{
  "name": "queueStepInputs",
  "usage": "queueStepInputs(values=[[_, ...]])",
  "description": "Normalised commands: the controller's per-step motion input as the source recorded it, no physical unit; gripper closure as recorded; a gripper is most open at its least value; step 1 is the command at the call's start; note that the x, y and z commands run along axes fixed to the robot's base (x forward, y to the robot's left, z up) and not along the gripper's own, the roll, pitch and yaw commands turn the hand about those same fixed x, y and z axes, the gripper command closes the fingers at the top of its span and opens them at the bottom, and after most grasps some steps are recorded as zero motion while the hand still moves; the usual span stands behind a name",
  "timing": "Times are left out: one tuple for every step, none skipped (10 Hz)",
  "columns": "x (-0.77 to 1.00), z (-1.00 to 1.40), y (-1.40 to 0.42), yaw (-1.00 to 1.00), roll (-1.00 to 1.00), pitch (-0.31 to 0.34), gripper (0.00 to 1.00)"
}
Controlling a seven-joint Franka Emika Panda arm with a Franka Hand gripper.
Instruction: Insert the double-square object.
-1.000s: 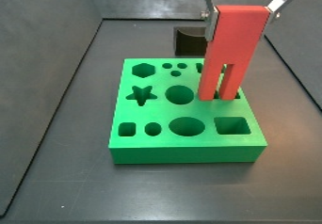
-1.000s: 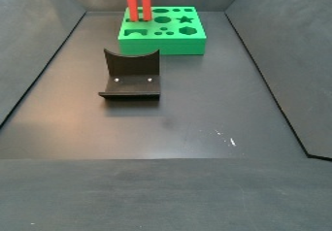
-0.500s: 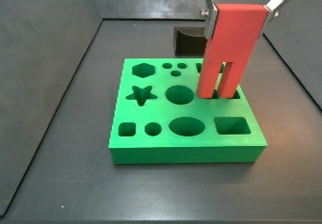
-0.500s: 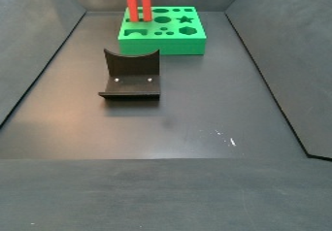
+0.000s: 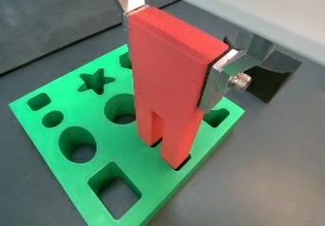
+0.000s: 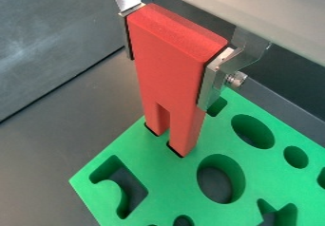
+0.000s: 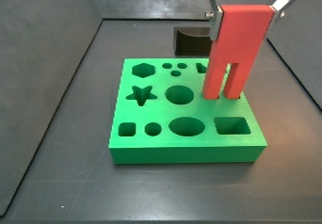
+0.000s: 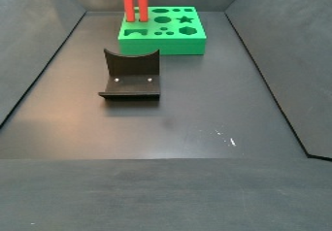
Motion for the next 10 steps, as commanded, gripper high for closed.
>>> queueStepInputs(values=[[0.40, -0.18, 0.00, 0.00, 0.09, 0.000, 1.00], [0.50, -0.23, 0.00, -0.01, 0.09, 0.000, 1.00], [0.27, -0.24, 0.00, 0.00, 0.11, 0.000, 1.00], [0.21, -0.33, 0.00, 0.00, 0.11, 0.000, 1.00], [0.11, -0.43, 0.00, 0.00, 0.10, -0.049, 1.00], [0.06, -0.45, 0.00, -0.02, 0.10, -0.066, 1.00], [0.05, -0.41, 0.00, -0.02, 0.08, -0.063, 1.00], [0.04, -0.31, 0.00, -0.01, 0.03, -0.059, 1.00], [0.00, -0.01, 0.04, 0.00, -0.02, -0.067, 1.00], [0.00, 0.00, 0.00, 0.00, 0.02, 0.000, 1.00]])
